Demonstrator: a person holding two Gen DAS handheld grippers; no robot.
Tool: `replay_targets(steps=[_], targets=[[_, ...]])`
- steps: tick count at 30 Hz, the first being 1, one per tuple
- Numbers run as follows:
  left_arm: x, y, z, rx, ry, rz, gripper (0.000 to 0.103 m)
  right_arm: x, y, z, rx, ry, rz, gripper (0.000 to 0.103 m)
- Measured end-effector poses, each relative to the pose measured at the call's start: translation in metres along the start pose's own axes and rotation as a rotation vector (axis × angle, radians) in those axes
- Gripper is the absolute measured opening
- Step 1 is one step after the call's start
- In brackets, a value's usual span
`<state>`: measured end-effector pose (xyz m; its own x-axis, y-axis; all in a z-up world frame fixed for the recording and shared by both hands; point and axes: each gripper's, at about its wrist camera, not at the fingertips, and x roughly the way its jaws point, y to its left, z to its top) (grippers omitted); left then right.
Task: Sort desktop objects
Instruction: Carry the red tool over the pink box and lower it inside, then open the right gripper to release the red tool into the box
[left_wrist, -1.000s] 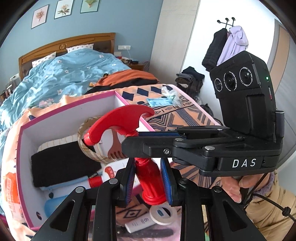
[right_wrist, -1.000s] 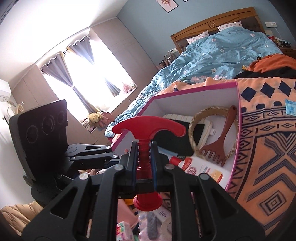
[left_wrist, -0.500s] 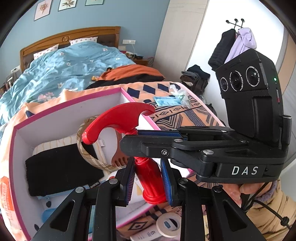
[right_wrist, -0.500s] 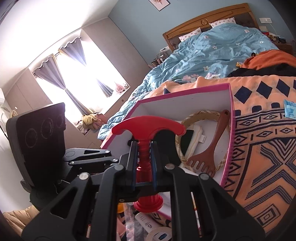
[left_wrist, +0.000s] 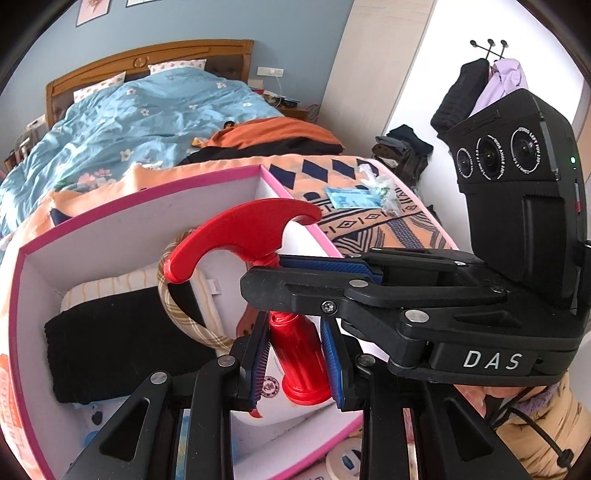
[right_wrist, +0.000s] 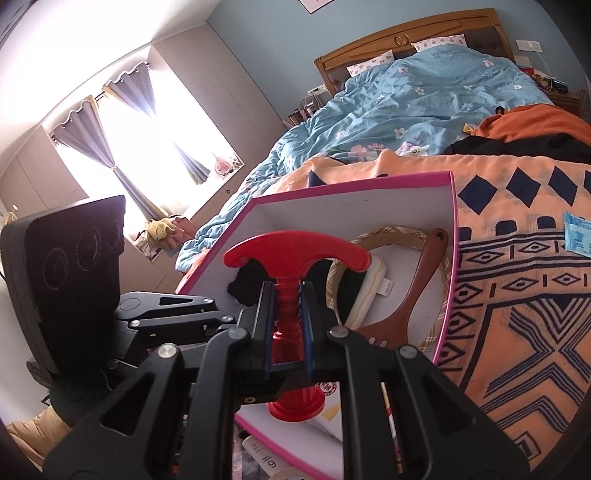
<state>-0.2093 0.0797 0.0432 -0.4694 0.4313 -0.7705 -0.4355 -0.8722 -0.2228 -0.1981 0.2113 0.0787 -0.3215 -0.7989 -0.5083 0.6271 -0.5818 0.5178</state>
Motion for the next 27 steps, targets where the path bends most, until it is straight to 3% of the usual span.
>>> replay_targets(steps=[16,27], targets=[[0.028,0.024,0.012,-0.085,0.077,0.002,0.027,0.027,-0.013,0.015,0.012,0.066,-0.068,0.015],[0.054,0.047,0.017,-0.190,0.185,0.031,0.027,0.050,-0.027,0.025,0.043,0.151,-0.146,0.015]])
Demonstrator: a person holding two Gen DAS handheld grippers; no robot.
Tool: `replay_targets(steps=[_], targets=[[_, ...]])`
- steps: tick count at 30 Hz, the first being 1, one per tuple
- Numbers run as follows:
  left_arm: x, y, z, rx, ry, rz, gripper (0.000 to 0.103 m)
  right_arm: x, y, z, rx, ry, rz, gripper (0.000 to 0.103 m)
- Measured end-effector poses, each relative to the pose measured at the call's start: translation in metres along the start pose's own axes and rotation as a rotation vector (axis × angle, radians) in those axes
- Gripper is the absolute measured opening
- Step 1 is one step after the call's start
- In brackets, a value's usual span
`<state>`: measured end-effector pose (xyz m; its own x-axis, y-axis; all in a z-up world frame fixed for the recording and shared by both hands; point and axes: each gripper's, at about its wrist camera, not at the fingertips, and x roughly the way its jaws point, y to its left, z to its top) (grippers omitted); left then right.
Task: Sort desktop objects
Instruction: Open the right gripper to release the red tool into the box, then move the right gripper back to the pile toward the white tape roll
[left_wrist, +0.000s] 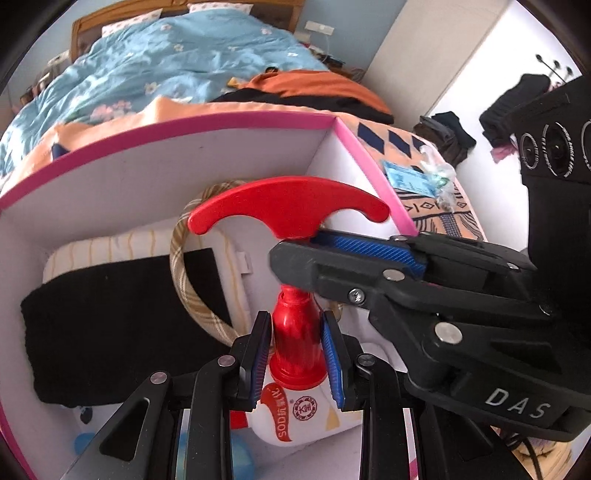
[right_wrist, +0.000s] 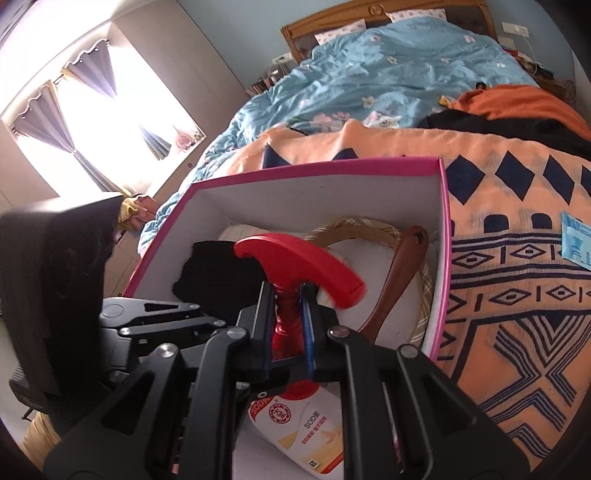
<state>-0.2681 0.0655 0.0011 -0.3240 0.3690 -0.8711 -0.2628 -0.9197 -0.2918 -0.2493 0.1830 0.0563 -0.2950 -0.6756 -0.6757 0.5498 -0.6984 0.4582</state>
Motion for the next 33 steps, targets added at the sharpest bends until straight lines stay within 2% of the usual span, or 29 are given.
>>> replay_targets(steps=[6,14,15,17,27,30,33], targets=[[-0.004,0.008,-0.005,-0.035,-0.025,0.022,0.028,0.003,0.003,0.002,-0.024,0.020,-0.058,0.017],[-0.021,0.013,-0.022,-0.009,-0.100,0.039,0.028,-0.015,-0.001,-0.009,-0.008,-0.041,-0.006,0.020],[-0.023,0.012,-0.024,-0.005,-0.110,0.040,0.029,-0.018,-0.002,-0.012,-0.005,-0.048,-0.002,0.021],[-0.028,0.009,-0.029,0.015,-0.129,0.048,0.029,-0.022,-0.004,-0.016,0.004,-0.057,0.000,0.035],[-0.054,-0.013,-0.054,0.106,-0.208,0.083,0.031,-0.043,-0.005,-0.034,0.015,-0.087,0.045,0.035],[-0.065,-0.021,-0.064,0.139,-0.240,0.095,0.037,-0.050,-0.001,-0.042,0.005,-0.100,0.064,0.035],[-0.076,-0.026,-0.076,0.165,-0.266,0.079,0.038,-0.060,0.004,-0.049,-0.008,-0.115,0.086,0.035]])
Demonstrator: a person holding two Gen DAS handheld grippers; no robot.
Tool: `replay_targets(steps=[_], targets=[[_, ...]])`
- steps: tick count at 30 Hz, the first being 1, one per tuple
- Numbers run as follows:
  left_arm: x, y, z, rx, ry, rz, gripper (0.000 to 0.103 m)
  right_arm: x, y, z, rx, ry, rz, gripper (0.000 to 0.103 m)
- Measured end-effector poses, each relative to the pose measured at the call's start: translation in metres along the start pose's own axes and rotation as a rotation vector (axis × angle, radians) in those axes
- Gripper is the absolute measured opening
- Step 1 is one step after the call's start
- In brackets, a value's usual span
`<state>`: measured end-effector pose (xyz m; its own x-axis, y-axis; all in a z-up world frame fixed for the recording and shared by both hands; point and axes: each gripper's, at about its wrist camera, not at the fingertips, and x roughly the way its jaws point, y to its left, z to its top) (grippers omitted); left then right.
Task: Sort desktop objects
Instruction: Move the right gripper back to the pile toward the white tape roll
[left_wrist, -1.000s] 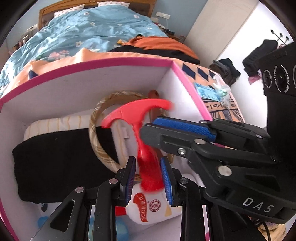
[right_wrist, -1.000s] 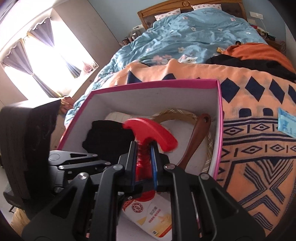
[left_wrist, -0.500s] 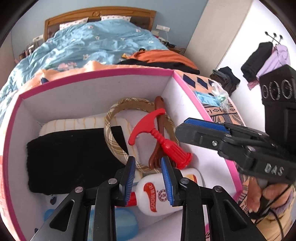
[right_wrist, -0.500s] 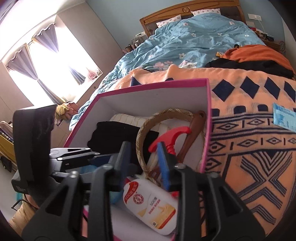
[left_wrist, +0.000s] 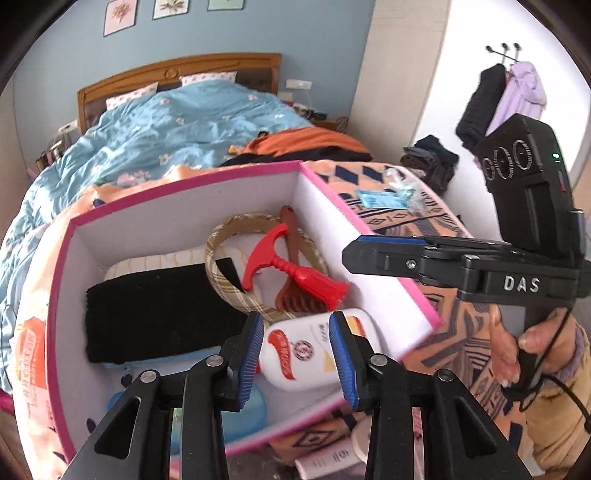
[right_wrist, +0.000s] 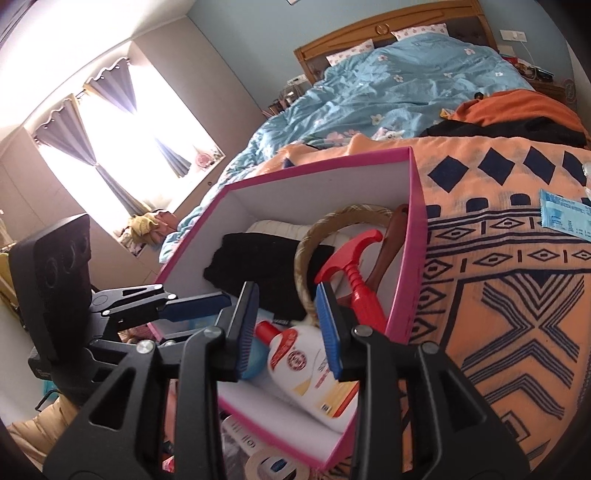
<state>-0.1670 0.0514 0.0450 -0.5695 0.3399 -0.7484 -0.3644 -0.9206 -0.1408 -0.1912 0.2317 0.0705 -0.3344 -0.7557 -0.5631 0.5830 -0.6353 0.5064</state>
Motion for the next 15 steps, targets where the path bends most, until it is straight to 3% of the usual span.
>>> replay_targets(steps=[8,15], targets=[[-0.036,-0.024,-0.030,0.082,-0.063,-0.024,0.040,-0.037,0.021,-0.022,-0.052,-0.054,0.071,0.035],[-0.041,-0.032,-0.058,0.109,-0.046,-0.005,0.042,-0.058,0.043,-0.058,-0.120,-0.039,0.102,0.035]])
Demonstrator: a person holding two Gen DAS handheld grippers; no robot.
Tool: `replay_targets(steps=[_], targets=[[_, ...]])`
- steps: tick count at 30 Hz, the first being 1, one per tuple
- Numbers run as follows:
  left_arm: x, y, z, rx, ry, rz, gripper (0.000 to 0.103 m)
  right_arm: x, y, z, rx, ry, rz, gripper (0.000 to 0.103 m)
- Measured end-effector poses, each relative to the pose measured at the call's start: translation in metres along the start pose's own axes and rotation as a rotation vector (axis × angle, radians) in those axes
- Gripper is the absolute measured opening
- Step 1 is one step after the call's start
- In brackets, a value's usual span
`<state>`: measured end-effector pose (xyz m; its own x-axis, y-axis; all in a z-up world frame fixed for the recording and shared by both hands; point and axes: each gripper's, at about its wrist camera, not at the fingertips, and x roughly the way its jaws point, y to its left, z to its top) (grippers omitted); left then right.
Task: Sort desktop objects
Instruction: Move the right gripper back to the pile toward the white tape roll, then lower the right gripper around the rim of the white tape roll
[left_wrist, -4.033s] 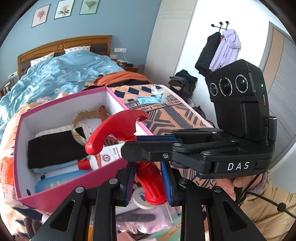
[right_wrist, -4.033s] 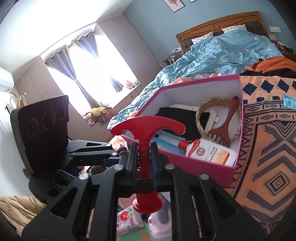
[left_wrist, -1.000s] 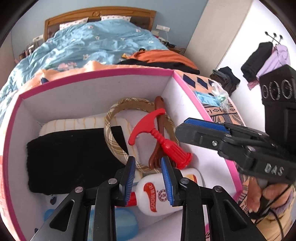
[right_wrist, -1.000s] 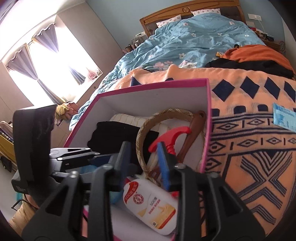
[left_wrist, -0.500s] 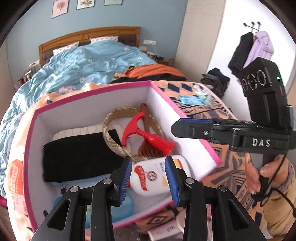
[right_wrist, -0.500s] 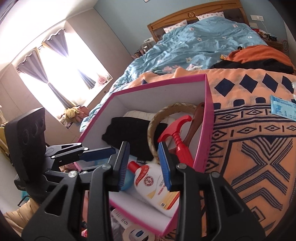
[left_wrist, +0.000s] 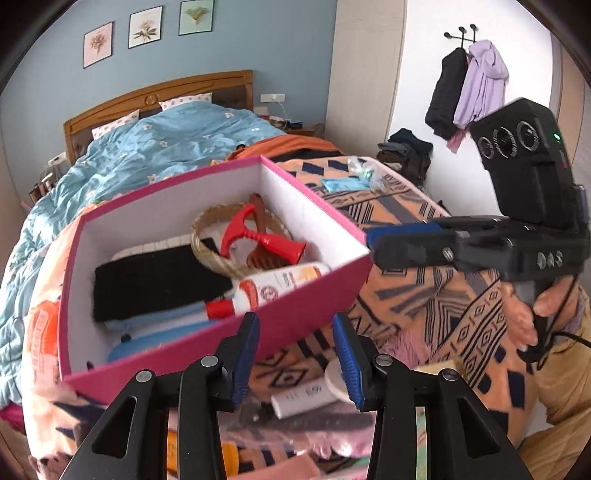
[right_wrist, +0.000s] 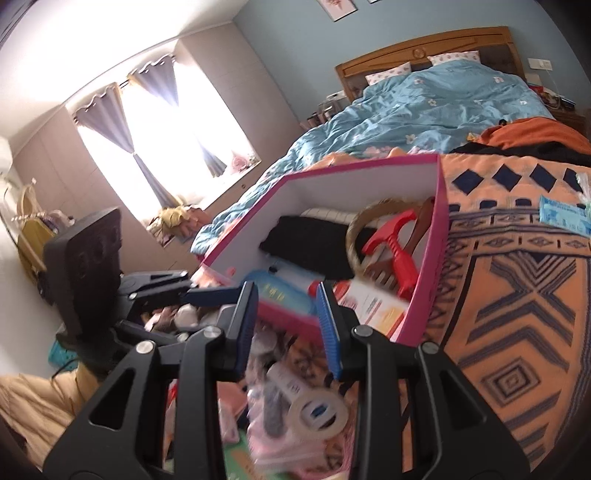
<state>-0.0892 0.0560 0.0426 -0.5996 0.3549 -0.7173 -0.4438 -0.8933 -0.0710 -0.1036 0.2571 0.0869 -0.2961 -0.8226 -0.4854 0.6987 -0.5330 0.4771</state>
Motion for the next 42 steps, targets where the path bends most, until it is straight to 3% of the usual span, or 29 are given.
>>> replay_targets(steps=[8,20,31,42], targets=[[0.002,0.005,-0.036,-0.056,0.041,-0.018,0.042,0.006,0.019,-0.051,-0.061,0.084,-0.030,0.035],[0.012,-0.006,-0.065,-0.102,0.097,-0.071,0.042,0.023,-0.003,-0.103,0.032,0.186,-0.099,0.035],[0.041,-0.033,-0.060,-0.077,0.185,-0.116,0.042,0.037,-0.036,-0.110,0.137,0.242,-0.147,0.035],[0.058,-0.028,-0.063,-0.144,0.252,-0.146,0.042,0.055,-0.046,-0.100,0.140,0.293,-0.159,0.035]])
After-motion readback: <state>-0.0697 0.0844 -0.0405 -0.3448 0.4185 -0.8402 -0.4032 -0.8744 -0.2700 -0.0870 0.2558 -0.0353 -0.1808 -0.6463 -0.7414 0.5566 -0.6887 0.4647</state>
